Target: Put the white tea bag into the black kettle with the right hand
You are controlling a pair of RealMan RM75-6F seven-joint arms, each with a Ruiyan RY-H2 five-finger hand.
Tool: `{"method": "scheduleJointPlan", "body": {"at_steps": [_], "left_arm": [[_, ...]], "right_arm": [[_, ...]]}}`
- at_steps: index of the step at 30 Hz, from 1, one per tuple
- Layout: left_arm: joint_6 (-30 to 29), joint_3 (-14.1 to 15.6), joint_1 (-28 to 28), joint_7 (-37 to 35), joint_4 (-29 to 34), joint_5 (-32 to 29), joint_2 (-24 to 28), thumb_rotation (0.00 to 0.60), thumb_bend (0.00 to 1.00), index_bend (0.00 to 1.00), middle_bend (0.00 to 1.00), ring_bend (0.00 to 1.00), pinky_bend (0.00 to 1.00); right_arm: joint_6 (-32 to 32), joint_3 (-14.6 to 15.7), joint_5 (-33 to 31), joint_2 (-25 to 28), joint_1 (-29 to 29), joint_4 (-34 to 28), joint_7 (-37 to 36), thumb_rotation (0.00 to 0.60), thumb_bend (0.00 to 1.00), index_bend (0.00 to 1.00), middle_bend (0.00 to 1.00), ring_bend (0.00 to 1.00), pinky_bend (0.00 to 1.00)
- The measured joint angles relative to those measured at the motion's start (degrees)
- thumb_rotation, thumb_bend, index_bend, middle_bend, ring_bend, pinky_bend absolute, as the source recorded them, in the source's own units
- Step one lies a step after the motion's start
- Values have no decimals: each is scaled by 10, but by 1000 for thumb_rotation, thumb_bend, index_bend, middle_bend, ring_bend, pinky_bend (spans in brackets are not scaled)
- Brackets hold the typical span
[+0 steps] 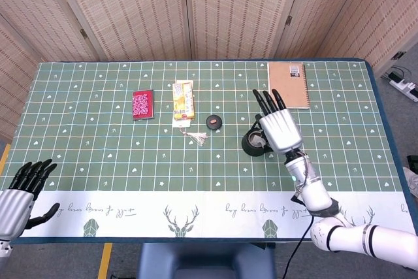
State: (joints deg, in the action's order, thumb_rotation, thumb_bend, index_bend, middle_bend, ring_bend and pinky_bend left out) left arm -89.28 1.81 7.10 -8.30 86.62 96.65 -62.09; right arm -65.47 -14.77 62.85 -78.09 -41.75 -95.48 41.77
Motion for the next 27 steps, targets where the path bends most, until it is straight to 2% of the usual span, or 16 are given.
{"method": "scheduleJointPlan", "body": {"at_steps": [7,16,27], "left_arm": [[4,-3,2,0,-1,-6,0,600,281,0,0,37,34],[9,-7,3,-5,-4,-16,1,600,281,0,0,37,32],[10,-7,3,-5,-5,-14,1,600,282,0,0,37,34]], "right_arm": [[9,-12,-27,-9,-17,19,4,600,397,581,0,0,0],[30,-11,-46,-35,-39,67,-3,600,397,581,0,0,0],[31,25,-19,-46,-37,78,-19,600,397,581,0,0,0]]}}
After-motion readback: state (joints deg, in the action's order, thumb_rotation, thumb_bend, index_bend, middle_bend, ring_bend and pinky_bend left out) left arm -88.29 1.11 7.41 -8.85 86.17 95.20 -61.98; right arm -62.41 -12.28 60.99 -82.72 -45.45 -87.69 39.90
